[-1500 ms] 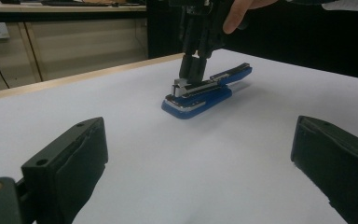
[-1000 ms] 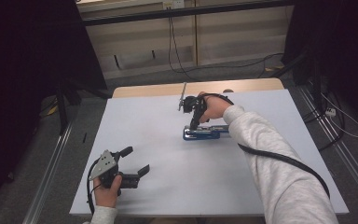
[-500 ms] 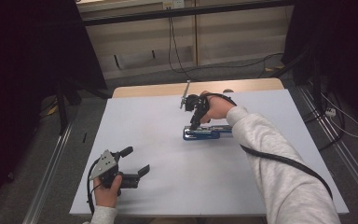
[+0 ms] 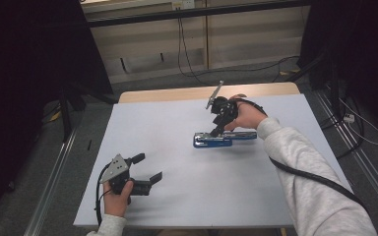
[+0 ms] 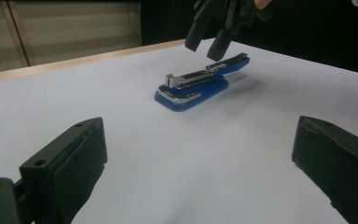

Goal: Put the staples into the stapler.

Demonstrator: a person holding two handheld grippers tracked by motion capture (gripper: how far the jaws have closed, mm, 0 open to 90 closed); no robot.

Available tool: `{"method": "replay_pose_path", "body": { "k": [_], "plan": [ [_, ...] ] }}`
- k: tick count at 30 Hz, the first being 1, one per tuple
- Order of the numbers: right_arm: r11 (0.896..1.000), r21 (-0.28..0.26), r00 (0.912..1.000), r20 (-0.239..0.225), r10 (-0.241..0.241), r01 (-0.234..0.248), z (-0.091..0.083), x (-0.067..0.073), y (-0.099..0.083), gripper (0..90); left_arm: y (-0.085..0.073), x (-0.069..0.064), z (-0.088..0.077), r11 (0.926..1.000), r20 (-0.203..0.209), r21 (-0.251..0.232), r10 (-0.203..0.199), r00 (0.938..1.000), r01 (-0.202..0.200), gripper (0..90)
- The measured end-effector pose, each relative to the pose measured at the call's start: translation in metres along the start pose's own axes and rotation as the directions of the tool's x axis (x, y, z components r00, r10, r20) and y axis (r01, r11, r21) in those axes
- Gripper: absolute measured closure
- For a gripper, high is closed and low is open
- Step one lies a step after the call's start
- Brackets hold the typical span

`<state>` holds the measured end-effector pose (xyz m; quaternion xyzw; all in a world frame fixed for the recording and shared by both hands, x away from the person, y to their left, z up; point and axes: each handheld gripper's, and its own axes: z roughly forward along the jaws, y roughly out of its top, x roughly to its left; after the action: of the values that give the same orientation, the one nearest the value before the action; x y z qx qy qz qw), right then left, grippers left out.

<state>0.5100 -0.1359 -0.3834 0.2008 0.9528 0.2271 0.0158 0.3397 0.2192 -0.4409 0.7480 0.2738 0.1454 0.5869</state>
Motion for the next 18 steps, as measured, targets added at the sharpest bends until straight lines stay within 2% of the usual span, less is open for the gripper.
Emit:
{"method": "replay_pose_path", "body": {
  "k": [7,11,13,18],
  "plan": [
    [0.997,-0.054,0.9978,0.022,0.062,-0.061,-0.011,-0.001,-0.021,24.3,0.005,0.0,0.011,0.9999,0.018,0.014,-0.01,0.9998,0.01,3.1],
    [0.993,-0.076,0.9949,0.031,0.096,-0.093,-0.017,0.0,-0.033,21.0,0.008,0.001,0.017,0.9996,0.022,0.029,-0.007,0.9997,0.006,3.1],
    [0.993,-0.075,0.9948,0.034,0.096,-0.093,-0.02,0.001,-0.037,19.9,0.009,0.001,0.021,0.9993,0.035,0.037,-0.005,0.9994,0.004,3.1],
    [0.988,-0.104,0.9915,0.046,0.122,-0.117,-0.028,0.004,-0.05,16.7,0.013,0.0,0.029,0.9984,0.046,0.052,-0.025,0.9986,0.023,3.0]
  ]
}}
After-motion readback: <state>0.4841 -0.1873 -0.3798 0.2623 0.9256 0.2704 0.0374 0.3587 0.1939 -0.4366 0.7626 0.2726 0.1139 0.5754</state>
